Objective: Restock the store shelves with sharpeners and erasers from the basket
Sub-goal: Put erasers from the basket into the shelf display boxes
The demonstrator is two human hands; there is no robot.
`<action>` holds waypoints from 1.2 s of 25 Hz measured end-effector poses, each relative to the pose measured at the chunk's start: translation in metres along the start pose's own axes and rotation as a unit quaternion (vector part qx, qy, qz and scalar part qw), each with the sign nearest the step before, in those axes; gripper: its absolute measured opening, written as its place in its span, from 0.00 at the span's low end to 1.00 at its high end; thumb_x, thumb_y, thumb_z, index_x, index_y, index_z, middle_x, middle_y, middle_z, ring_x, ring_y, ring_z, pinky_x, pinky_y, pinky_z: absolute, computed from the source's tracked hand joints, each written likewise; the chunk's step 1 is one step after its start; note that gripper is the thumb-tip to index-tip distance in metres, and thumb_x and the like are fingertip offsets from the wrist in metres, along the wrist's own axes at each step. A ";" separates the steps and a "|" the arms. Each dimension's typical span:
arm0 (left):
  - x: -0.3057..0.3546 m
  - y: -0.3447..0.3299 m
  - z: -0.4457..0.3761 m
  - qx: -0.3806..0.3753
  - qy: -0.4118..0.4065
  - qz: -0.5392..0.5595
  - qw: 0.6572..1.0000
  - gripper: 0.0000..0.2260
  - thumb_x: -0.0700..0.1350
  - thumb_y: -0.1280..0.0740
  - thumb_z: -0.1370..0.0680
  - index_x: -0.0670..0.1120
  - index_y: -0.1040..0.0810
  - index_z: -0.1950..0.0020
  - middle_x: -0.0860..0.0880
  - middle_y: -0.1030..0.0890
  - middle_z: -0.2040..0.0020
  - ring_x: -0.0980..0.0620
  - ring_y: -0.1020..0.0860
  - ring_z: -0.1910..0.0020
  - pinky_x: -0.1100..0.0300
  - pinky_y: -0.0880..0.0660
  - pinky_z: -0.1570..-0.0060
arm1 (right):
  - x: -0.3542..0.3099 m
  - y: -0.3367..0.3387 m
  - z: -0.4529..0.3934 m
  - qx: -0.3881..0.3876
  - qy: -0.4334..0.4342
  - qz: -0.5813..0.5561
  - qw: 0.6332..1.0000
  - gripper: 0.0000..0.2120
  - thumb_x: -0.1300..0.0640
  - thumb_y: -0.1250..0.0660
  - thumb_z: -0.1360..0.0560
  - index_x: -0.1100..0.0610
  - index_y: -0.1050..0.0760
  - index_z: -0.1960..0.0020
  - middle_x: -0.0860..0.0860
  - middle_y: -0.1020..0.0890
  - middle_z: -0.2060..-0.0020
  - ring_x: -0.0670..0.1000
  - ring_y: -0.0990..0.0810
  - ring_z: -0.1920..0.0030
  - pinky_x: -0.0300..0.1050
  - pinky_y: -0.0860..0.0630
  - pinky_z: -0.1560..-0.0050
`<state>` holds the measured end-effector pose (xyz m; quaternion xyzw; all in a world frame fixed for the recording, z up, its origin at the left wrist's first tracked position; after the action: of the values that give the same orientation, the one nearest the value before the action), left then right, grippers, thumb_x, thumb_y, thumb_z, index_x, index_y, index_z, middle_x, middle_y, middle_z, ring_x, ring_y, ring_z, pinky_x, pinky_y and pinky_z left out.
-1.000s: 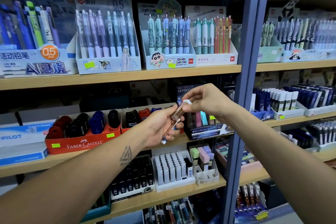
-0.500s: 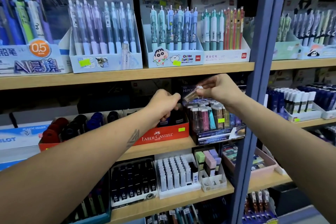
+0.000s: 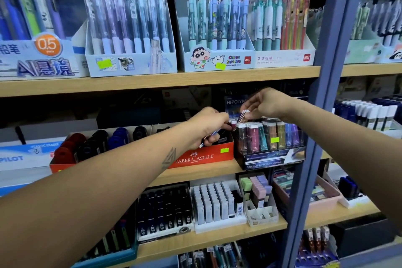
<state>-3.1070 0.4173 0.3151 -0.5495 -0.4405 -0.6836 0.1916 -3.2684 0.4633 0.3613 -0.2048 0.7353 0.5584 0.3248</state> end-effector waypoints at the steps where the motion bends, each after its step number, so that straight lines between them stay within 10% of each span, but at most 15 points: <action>1: 0.001 -0.002 0.000 -0.012 0.001 0.001 1.000 0.15 0.42 0.42 0.20 0.37 0.29 0.35 0.45 0.18 0.39 0.55 0.37 0.82 0.67 0.42 0.80 | -0.002 0.001 -0.001 0.000 0.002 0.019 1.000 0.06 0.68 0.26 0.28 0.61 0.17 0.52 0.57 0.15 0.58 0.50 0.18 0.57 0.44 0.21 0.48; 19: 0.010 -0.005 -0.001 -0.029 -0.044 -0.151 0.987 0.21 0.50 0.44 0.26 0.38 0.29 0.39 0.30 0.20 0.44 0.51 0.36 0.78 0.65 0.40 0.76 | -0.046 -0.020 -0.001 -0.051 0.106 0.278 0.953 0.13 0.58 0.23 0.29 0.56 0.17 0.44 0.49 0.15 0.55 0.49 0.17 0.53 0.45 0.21 0.48; 25: 0.009 0.000 -0.006 0.001 -0.024 -0.093 0.995 0.18 0.47 0.46 0.20 0.35 0.27 0.42 0.38 0.24 0.68 0.51 0.38 0.79 0.65 0.41 0.74 | -0.043 -0.014 0.003 -0.050 0.106 0.194 0.974 0.07 0.61 0.25 0.27 0.55 0.16 0.49 0.50 0.14 0.59 0.47 0.16 0.58 0.33 0.24 0.60; 30: 0.014 0.007 0.004 0.037 -0.028 0.036 0.998 0.13 0.46 0.46 0.18 0.38 0.31 0.41 0.37 0.16 0.50 0.53 0.38 0.81 0.68 0.42 0.78 | -0.040 -0.017 0.009 -0.042 0.107 0.236 0.965 0.09 0.65 0.31 0.25 0.54 0.15 0.55 0.51 0.14 0.60 0.46 0.20 0.62 0.35 0.26 0.63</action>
<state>-3.1039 0.4202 0.3304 -0.5767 -0.4504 -0.6438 0.2238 -3.2268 0.4639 0.3761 -0.0975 0.7694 0.6241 0.0948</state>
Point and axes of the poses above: each hand's wrist, its own z-axis away from the middle knuckle, its own y-axis out of the back of the hand, x = y × z, the point moved 8 cm from there along -z, towards the middle knuckle
